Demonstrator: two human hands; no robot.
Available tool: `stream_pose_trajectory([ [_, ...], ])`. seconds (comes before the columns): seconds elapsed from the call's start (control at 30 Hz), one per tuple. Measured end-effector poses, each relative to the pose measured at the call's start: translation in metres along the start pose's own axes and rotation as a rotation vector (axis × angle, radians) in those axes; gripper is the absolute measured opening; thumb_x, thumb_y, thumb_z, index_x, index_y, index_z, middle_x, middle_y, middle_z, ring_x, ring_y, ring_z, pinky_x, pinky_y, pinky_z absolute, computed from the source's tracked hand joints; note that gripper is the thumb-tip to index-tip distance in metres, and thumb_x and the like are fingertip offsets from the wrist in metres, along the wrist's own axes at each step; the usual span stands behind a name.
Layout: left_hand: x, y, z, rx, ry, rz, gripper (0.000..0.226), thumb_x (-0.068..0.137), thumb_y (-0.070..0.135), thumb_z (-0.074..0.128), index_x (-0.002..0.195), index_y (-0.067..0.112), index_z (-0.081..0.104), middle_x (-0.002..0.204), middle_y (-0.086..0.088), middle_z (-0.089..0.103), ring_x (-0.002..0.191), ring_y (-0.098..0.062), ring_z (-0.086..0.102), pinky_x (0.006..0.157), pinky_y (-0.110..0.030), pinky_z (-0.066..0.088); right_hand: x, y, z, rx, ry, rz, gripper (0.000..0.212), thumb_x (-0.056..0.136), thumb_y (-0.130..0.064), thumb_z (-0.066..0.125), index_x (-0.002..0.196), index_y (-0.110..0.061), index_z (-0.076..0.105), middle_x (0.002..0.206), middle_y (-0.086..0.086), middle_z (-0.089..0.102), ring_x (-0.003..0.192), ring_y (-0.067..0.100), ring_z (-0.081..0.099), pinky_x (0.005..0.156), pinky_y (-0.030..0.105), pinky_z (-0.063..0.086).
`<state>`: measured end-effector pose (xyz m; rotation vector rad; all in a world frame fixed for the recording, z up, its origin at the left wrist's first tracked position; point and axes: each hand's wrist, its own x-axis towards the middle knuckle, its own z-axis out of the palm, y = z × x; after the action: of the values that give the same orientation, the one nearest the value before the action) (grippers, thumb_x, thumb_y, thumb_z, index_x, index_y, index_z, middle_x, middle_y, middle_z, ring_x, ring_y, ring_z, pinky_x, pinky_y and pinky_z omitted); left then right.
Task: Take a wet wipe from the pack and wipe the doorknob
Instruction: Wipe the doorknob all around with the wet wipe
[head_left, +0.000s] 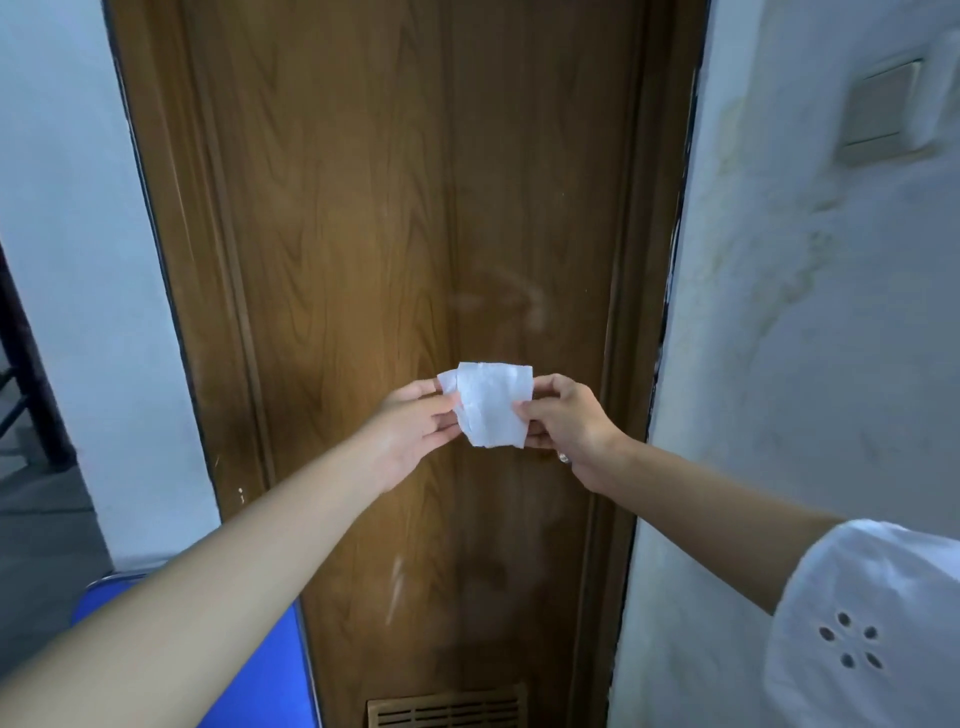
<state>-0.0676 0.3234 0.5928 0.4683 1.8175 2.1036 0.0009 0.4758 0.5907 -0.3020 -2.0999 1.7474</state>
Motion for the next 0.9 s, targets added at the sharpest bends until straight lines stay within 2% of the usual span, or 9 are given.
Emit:
stream_pose_trajectory([
  [0.13, 0.003, -0.002, -0.013, 0.025, -0.07, -0.032, 0.035, 0.089, 0.003, 0.056, 0.123, 0.009, 0.052, 0.121, -0.009, 0.063, 0.103, -0.019, 0.064, 0.088, -0.032, 0.051, 0.004, 0.008, 0.019, -0.223, 0.115, -0.007, 0.058, 0.081, -0.002, 0.062, 0.127, -0.027, 0.037, 0.116, 0.004, 0.053, 0.103, 0.021, 0.055, 0.077, 0.028, 0.053],
  [0.2, 0.005, -0.001, -0.017, 0.109, -0.052, -0.012, 0.029, 0.089, 0.006, 0.057, 0.116, 0.014, 0.054, 0.121, -0.008, 0.062, 0.104, -0.021, 0.063, 0.089, -0.033, 0.052, 0.004, 0.009, 0.032, -0.257, 0.185, -0.066, 0.058, 0.083, -0.008, 0.061, 0.129, -0.032, 0.036, 0.124, 0.004, 0.047, 0.114, 0.022, 0.046, 0.09, 0.034, 0.048],
  [0.27, 0.007, -0.001, -0.022, 0.278, -0.055, 0.048, 0.022, 0.089, 0.012, 0.058, 0.11, 0.019, 0.057, 0.118, -0.007, 0.063, 0.104, -0.023, 0.063, 0.087, -0.033, 0.053, 0.002, 0.006, 0.045, -0.24, 0.24, -0.145, 0.045, 0.085, -0.018, 0.058, 0.125, -0.033, 0.042, 0.122, -0.001, 0.043, 0.118, 0.022, 0.041, 0.098, 0.039, 0.045],
  [0.37, 0.006, 0.004, -0.033, 0.417, -0.112, 0.116, 0.014, 0.09, 0.017, 0.057, 0.1, 0.026, 0.06, 0.107, -0.006, 0.065, 0.099, -0.023, 0.062, 0.077, -0.032, 0.052, -0.003, 0.001, 0.061, -0.285, 0.181, -0.177, 0.021, 0.087, -0.032, 0.056, 0.108, -0.03, 0.057, 0.111, -0.003, 0.049, 0.108, 0.021, 0.049, 0.085, 0.034, 0.05],
  [0.43, 0.006, 0.005, -0.041, 0.396, -0.161, 0.115, 0.013, 0.09, 0.015, 0.056, 0.094, 0.027, 0.06, 0.104, -0.007, 0.065, 0.094, -0.021, 0.062, 0.072, -0.031, 0.049, -0.01, -0.002, 0.068, -0.282, 0.121, -0.176, 0.015, 0.088, -0.033, 0.057, 0.097, -0.022, 0.063, 0.099, 0.0, 0.059, 0.092, 0.019, 0.057, 0.067, 0.025, 0.049],
  [0.5, 0.007, 0.005, -0.049, 0.378, -0.192, 0.106, 0.013, 0.089, 0.014, 0.058, 0.094, 0.025, 0.059, 0.102, -0.008, 0.065, 0.088, -0.02, 0.061, 0.068, -0.029, 0.048, -0.013, -0.001, 0.075, -0.277, 0.127, -0.198, 0.012, 0.089, -0.028, 0.057, 0.09, -0.018, 0.065, 0.086, -0.002, 0.062, 0.079, 0.015, 0.061, 0.059, 0.02, 0.047],
  [0.6, 0.011, 0.0, -0.061, 0.375, -0.21, 0.089, 0.011, 0.088, 0.013, 0.06, 0.091, 0.024, 0.057, 0.094, -0.008, 0.065, 0.077, -0.017, 0.059, 0.062, -0.025, 0.046, -0.017, 0.002, 0.084, -0.278, 0.191, -0.211, 0.011, 0.088, -0.022, 0.06, 0.082, -0.018, 0.067, 0.076, -0.009, 0.061, 0.071, 0.009, 0.06, 0.057, 0.017, 0.047],
  [0.77, 0.022, -0.014, -0.065, 0.389, -0.239, 0.055, 0.013, 0.088, 0.011, 0.059, 0.089, 0.024, 0.056, 0.111, -0.016, 0.063, 0.088, -0.022, 0.059, 0.062, -0.025, 0.047, -0.018, 0.012, 0.088, -0.291, 0.266, -0.16, 0.006, 0.081, -0.018, 0.069, 0.076, -0.015, 0.071, 0.08, -0.003, 0.066, 0.078, 0.013, 0.063, 0.066, 0.026, 0.055],
  [0.9, 0.034, -0.031, -0.053, 0.383, -0.263, 0.052, 0.008, 0.09, 0.018, 0.058, 0.091, 0.025, 0.056, 0.111, -0.013, 0.064, 0.092, -0.024, 0.061, 0.064, -0.027, 0.048, -0.011, 0.023, 0.075, -0.304, 0.271, -0.116, 0.015, 0.08, -0.018, 0.07, 0.066, -0.021, 0.066, 0.075, -0.007, 0.064, 0.077, 0.013, 0.063, 0.069, 0.027, 0.055],
])
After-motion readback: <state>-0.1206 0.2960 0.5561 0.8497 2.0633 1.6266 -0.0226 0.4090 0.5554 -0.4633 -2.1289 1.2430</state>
